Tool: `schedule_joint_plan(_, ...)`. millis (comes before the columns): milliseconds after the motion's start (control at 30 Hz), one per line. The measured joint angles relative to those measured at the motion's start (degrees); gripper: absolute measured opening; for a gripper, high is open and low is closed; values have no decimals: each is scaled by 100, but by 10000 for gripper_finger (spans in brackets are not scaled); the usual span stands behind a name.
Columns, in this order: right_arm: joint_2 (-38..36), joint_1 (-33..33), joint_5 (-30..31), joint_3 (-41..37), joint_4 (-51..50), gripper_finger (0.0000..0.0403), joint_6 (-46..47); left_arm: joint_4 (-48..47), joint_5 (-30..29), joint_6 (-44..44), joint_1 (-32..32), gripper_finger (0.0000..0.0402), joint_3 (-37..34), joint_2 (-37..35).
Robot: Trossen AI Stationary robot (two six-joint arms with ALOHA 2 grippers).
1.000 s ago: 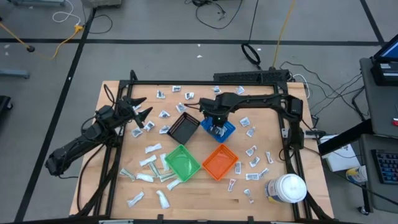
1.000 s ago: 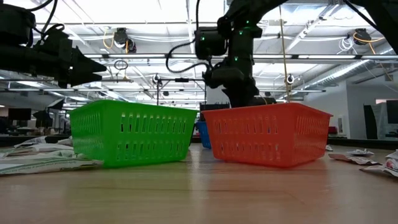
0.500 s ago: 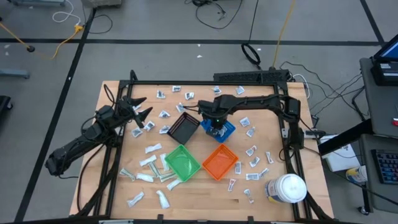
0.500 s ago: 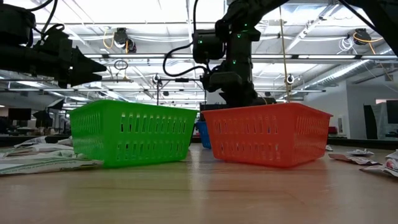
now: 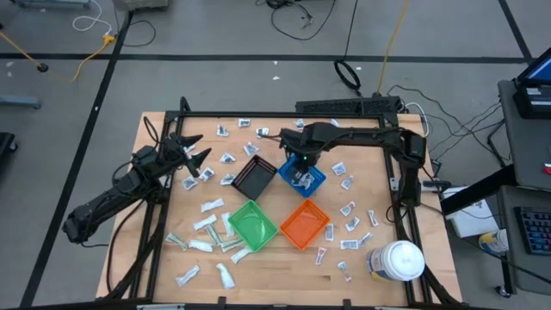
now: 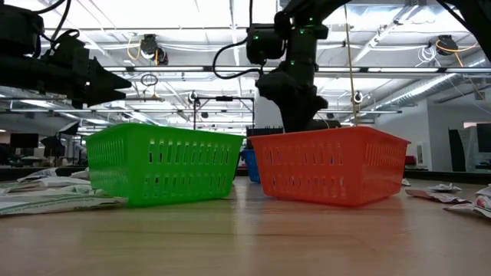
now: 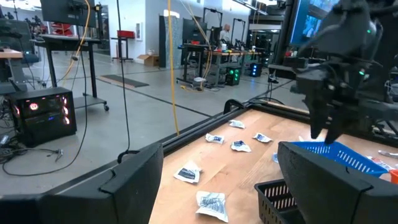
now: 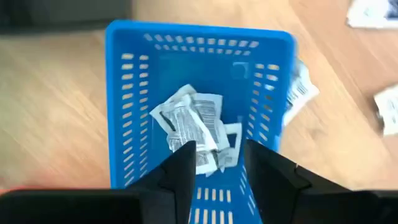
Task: Pick & Place First Aid Supplies
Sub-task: Put the blue alcohol pad into the blue bin
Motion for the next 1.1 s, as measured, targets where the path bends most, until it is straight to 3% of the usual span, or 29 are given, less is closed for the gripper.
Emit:
schedule_joint_plan(267,-166,-195,7,-143,6,117,902,0,0,0,-1,324,1,0)
schedule_joint_plan(667,-1515,-581,21,-1911,531,121,1597,0,0,0,0,324,1,0)
schedule_joint_plan(1100,-2308,-1045,46,-3175,795,118,1664,0,0,0,0,324,-1,0)
